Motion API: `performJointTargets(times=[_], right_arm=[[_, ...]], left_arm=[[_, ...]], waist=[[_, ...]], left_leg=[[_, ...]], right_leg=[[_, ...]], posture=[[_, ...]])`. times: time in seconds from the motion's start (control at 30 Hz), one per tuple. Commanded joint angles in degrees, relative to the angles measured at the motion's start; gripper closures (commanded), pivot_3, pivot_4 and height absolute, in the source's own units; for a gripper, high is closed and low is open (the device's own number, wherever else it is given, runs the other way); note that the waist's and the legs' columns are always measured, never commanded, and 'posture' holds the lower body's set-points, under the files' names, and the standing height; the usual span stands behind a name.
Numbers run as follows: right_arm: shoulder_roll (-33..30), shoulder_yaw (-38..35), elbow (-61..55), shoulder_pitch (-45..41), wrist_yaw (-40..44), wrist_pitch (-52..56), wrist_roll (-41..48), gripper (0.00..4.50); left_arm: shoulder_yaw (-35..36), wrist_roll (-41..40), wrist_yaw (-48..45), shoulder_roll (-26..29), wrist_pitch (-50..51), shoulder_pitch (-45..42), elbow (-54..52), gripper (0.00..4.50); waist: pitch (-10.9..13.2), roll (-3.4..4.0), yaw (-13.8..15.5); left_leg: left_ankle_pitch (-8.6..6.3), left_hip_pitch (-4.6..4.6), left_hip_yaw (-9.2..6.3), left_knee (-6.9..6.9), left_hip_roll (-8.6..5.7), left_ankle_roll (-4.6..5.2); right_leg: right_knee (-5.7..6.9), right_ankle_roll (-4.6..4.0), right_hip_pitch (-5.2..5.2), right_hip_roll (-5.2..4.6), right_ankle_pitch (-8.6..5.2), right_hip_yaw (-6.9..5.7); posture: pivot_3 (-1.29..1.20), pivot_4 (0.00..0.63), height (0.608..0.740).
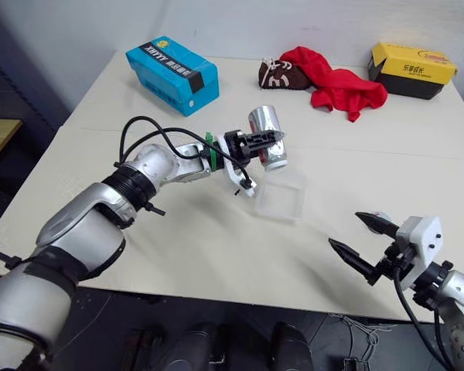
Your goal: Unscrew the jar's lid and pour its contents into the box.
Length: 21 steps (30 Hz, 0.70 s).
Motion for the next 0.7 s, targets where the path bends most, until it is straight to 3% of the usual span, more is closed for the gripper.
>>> performJointTargets(times=[0.03,0.2,0.43,0.57,0.63,0.7], right_arm=[[0.8,-2.2,-2.4,1.0,-1.2,0.0,1.4,0.05],[1.5,-3.0,-2.7,2.8,-1.7,-0.4,1.5,0.05],[2.4,-2.4,-2.1,2.9,-2.0,-1.1,1.3,0.05],[3.1,-1.8,-1.9,2.5,-2.0,-1.2,1.1,0.05],[3.3,-1.7,-1.9,2.5,-2.1,-1.0,1.2,0.05],[3.4,-1.6,-1.7,2.5,-2.0,-0.8,1.5,0.05]], left_arm=[[-2.3,3.5,6.5,-1.3,4.1,-2.4,1.2,2.19],[-5.0,8.0,12.2,-2.0,13.8,-2.2,1.5,2.19],[-6.9,10.9,16.0,-2.2,20.0,-1.4,-0.5,2.19],[-4.6,5.4,12.7,-1.6,12.1,-1.4,0.0,2.19],[-1.5,-0.7,7.8,-1.2,4.7,-1.3,1.5,2.19],[4.4,-12.2,-1.8,-1.1,-7.5,-0.3,4.2,2.19]], waist=[[0.0,-0.01,0.1],[0.0,-0.01,0.1],[0.0,-0.03,0.0],[0.0,-0.03,0.0],[0.0,-0.03,-0.1],[0.0,-0.03,-0.3]], left_leg=[[0.01,-0.02,0.03,0.0,-0.01,0.0],[0.05,-0.08,0.08,0.0,-0.02,-0.02],[0.13,-0.06,0.11,0.0,0.0,-0.04],[0.16,-0.06,0.12,0.01,0.0,-0.05],[0.18,-0.06,0.12,0.02,0.0,-0.07],[0.2,-0.06,0.12,0.04,0.01,-0.09]], right_leg=[[0.04,0.0,-0.03,-0.01,0.0,0.01],[0.08,0.0,-0.12,0.01,0.0,0.02],[0.16,0.0,-0.15,0.0,0.0,0.07],[0.19,0.0,-0.17,-0.02,0.0,0.1],[0.2,0.0,-0.18,-0.03,0.0,0.11],[0.23,0.0,-0.2,-0.07,0.0,0.1]], posture=[[0.0,0.15,0.74],[0.0,0.15,0.74],[0.0,0.15,0.74],[0.0,0.15,0.74],[0.0,0.15,0.74],[0.0,0.15,0.74]])
